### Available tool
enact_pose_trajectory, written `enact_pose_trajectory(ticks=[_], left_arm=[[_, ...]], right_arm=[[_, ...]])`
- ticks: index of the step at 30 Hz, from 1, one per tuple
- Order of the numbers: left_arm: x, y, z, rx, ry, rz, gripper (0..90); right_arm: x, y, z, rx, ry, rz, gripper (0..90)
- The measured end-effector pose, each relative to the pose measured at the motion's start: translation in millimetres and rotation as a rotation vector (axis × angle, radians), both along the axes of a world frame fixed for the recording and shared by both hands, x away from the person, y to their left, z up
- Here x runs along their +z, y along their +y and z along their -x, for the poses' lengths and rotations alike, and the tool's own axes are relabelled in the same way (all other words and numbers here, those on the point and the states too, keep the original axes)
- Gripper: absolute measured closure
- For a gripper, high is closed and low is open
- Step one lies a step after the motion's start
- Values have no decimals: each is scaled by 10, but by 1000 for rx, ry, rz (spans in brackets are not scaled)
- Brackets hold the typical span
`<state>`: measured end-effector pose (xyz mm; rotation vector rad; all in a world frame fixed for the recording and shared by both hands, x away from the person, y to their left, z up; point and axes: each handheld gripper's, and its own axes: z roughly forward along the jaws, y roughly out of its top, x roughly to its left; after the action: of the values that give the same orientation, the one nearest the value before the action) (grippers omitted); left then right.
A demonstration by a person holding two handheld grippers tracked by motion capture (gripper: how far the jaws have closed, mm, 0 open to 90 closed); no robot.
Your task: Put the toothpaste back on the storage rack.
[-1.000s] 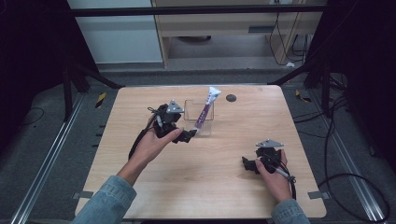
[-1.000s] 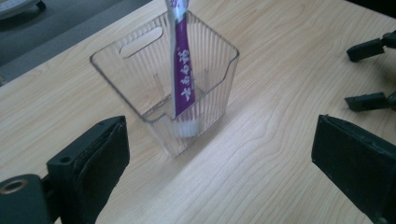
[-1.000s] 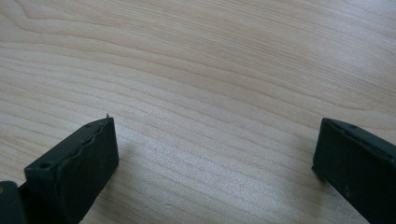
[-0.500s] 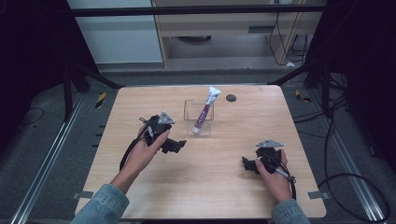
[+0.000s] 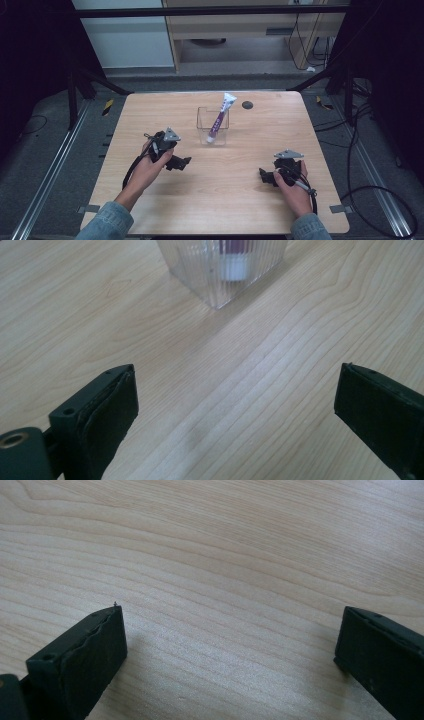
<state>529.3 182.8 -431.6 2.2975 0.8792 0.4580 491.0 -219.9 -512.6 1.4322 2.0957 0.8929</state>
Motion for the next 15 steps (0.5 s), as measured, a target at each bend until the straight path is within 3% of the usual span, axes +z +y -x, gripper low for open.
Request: enact_pose_trajectory(ticks=[8,15], left_arm=[[-189,194,34,18,16,-15,33],[-323,421,62,79,23,2,36]], right_arm=[[0,0,0,0,0,-1,4],[0,0,0,0,0,-1,4]])
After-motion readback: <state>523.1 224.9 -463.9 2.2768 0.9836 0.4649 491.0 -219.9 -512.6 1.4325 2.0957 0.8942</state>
